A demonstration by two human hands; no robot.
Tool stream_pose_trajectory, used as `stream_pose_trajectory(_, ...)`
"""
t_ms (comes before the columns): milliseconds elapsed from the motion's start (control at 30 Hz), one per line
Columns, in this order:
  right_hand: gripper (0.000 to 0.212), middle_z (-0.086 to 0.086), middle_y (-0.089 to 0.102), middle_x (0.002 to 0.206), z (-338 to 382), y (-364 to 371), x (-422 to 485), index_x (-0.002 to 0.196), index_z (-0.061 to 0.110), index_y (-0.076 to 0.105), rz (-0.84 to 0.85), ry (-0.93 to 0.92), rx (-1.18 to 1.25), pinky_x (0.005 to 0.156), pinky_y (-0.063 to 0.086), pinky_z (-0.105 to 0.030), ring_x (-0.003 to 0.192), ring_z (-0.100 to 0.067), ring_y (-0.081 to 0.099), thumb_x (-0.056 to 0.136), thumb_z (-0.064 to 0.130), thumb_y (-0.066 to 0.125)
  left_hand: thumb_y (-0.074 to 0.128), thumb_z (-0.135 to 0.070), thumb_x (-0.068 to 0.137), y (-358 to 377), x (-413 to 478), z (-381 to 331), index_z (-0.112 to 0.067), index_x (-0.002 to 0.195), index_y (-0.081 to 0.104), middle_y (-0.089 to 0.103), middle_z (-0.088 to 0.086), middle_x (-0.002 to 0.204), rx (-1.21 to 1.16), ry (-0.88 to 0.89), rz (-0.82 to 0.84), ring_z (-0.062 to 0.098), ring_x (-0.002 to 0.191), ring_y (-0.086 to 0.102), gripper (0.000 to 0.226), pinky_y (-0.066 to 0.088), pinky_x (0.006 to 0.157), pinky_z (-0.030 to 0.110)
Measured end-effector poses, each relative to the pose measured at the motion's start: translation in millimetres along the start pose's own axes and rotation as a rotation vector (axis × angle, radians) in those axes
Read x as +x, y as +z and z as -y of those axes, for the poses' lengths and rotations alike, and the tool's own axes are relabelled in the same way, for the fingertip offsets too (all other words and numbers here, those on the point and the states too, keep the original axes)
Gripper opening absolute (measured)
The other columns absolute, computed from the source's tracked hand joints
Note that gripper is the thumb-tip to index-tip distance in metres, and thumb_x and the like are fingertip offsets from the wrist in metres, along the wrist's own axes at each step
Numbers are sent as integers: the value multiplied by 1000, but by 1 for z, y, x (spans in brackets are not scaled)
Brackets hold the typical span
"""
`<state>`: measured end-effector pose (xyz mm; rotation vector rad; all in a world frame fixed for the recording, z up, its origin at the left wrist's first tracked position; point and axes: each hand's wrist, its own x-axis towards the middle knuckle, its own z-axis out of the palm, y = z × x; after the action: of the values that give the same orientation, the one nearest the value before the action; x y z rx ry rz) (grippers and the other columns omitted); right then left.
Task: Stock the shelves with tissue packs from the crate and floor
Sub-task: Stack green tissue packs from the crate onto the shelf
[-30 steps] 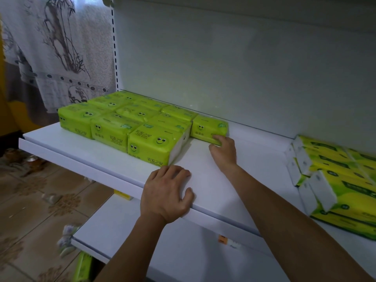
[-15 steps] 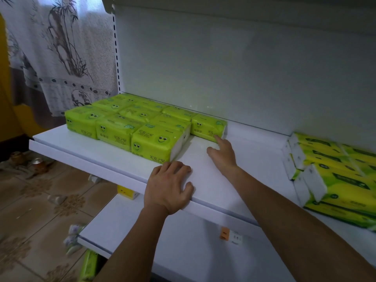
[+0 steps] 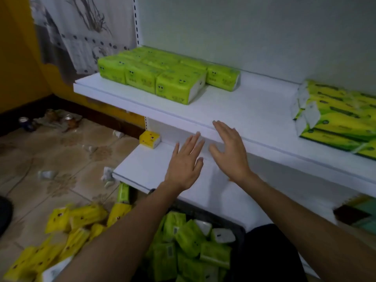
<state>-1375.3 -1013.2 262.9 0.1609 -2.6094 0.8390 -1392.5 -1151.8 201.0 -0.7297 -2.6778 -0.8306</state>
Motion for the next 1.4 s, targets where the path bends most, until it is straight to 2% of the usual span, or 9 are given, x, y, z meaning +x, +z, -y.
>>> stream_pose_trajectory(167,51,-1,38,148,-6,50,-65,140,17,41,108,56,73,107,19,-18,138,-14,31,90,14,52,13,-40,85,46,-76,29,-28,146,21,18,-3,155,45,-229,286,17,144,10,62,8,116,42)
stream_pose_trajectory(367,50,-6,42,145,-74,110,-142,139,10,43,345,512,117,110,25,-25,137,-20,34,90,13,54,4,-56,72,108,-152,51,-23,139,41,36,5,148,-10,-373,480,23,137,30,83,29,110,39)
stream_pose_trajectory(533,46,-21,61,112,-131,135,-201,104,1,63,577,857,23,88,45,-37,108,-36,56,74,31,49,32,-59,88,161,-181,41,-20,142,34,28,5,151,-192,-563,855,23,139,25,66,23,112,37)
stream_pose_trajectory(600,53,-21,64,105,-166,152,-232,98,2,65,666,906,22,81,48,-37,100,-35,61,68,39,41,39,-46,95,178,-185,33,-19,145,28,25,5,152,-218,-569,956,22,140,23,58,21,113,34)
stream_pose_trajectory(767,18,-11,65,92,-178,133,-235,93,-6,63,694,907,128,61,44,-19,86,-23,62,91,6,49,49,-33,94,204,-181,19,-17,144,27,25,9,151,-410,-766,946,24,137,30,57,28,106,30)
stream_pose_trajectory(967,28,-2,59,109,-189,128,-224,121,11,55,713,944,302,78,42,-22,98,-14,54,93,16,53,57,-28,89,227,-161,12,-1,124,54,45,15,137,-507,-839,872,25,128,41,44,30,90,16)
stream_pose_trajectory(1167,36,1,53,129,-193,137,-226,129,26,50,782,1076,409,100,41,-31,119,-19,50,93,29,55,63,-15,85,246,-152,16,-7,117,61,45,2,132,-646,-929,834,21,127,41,33,29,92,14)
stream_pose_trajectory(1300,35,0,54,113,-197,130,-231,127,23,52,718,1141,444,85,39,-21,107,-15,51,92,21,56,63,-35,70,250,-150,15,-8,101,66,56,-2,98,-663,-1041,842,18,110,51,42,39,91,28)
stream_pose_trajectory(1400,38,-1,53,105,-200,124,-234,127,19,54,625,1206,380,84,42,-25,99,-17,51,89,15,57,61,-31,79,249,-154,15,-12,87,62,58,10,100,-586,-991,794,19,92,53,21,41,78,30)
